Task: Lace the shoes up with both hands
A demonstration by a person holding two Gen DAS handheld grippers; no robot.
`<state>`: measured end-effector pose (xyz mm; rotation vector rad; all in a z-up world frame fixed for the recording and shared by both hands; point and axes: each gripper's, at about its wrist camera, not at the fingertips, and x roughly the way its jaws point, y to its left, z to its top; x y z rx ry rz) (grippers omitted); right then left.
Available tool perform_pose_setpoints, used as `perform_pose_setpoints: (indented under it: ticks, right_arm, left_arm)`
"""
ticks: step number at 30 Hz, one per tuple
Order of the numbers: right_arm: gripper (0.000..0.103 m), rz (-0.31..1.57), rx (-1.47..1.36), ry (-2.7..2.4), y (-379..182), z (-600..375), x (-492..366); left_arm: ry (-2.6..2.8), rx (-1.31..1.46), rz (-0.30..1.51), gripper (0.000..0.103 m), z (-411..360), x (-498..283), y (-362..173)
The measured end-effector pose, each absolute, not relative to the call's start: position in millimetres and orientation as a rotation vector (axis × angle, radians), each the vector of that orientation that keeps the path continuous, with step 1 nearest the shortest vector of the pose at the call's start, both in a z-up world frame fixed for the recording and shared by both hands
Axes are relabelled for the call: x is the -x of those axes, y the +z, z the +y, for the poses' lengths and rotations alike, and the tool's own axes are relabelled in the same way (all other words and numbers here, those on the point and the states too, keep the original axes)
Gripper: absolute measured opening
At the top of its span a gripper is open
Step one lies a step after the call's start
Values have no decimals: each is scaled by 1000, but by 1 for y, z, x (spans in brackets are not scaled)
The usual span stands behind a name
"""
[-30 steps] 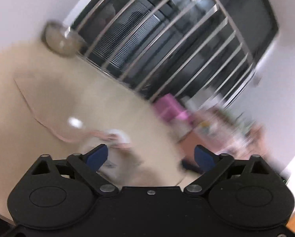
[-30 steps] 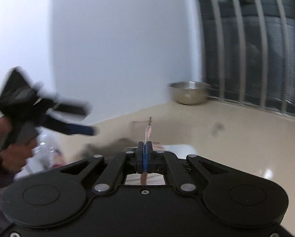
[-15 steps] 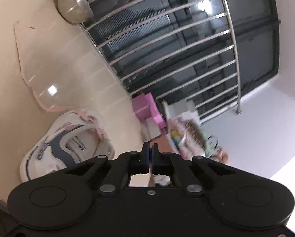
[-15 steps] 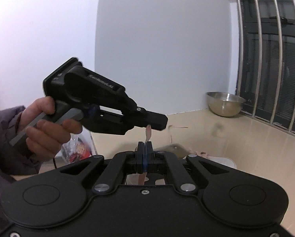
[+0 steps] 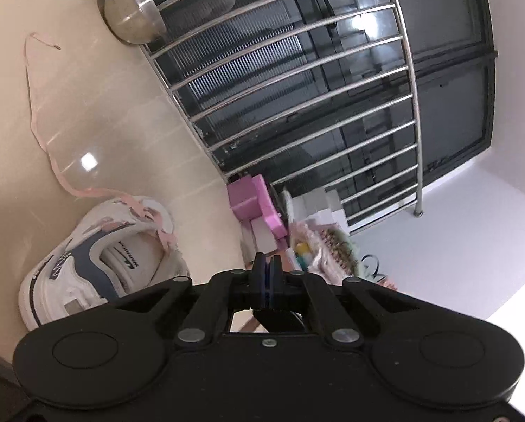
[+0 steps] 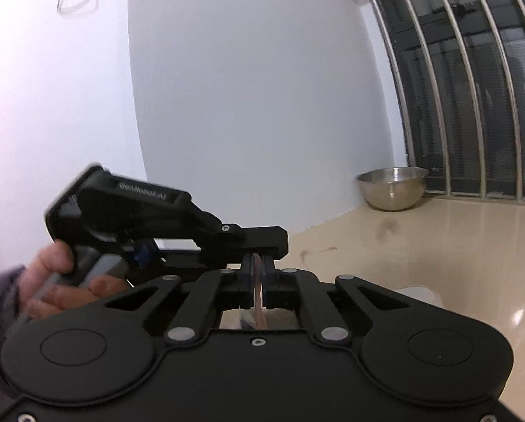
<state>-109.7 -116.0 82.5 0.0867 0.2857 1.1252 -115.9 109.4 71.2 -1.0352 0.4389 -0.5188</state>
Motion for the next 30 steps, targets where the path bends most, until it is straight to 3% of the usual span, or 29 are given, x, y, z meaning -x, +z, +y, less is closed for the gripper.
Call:
perform_pose_setpoints:
  ticks: [2, 3, 4, 9, 12, 13, 15, 18, 23, 30]
  right_arm:
    - [2, 285, -111, 1117, 80, -120, 108]
    - [2, 291, -110, 1097, 77, -123, 105]
    - [2, 298, -108, 1077, 73, -126, 103]
    - [3, 296, -38, 924, 62, -132, 82]
    - [3, 311, -29, 887, 59, -122, 63]
    - [3, 320, -33, 890, 57, -116, 57]
    - [3, 346, -42, 911, 53, -104, 47]
    - [3, 365, -21, 942, 38, -88, 46]
    - [2, 421, -79, 965, 20, -82, 44]
    - [1, 499, -166, 933, 17, -80, 36]
  left_arm:
    - [-450, 926, 430, 20, 111, 117, 80]
    - [-402, 838, 430, 42, 112, 118, 85]
    - [-347, 727, 428, 53, 111, 117, 91]
    - [-236, 179, 571, 53, 75, 88, 98]
    - [-275, 95, 622, 48, 68, 69, 95]
    - [-291, 77, 637, 35, 67, 62, 94]
    - [-311, 63, 659, 17, 67, 53, 90]
    - [-323, 150, 626, 10, 80, 54, 86]
    - [-340, 694, 624, 10, 136, 48, 53]
    - [-355, 904, 615, 10, 153, 46, 34]
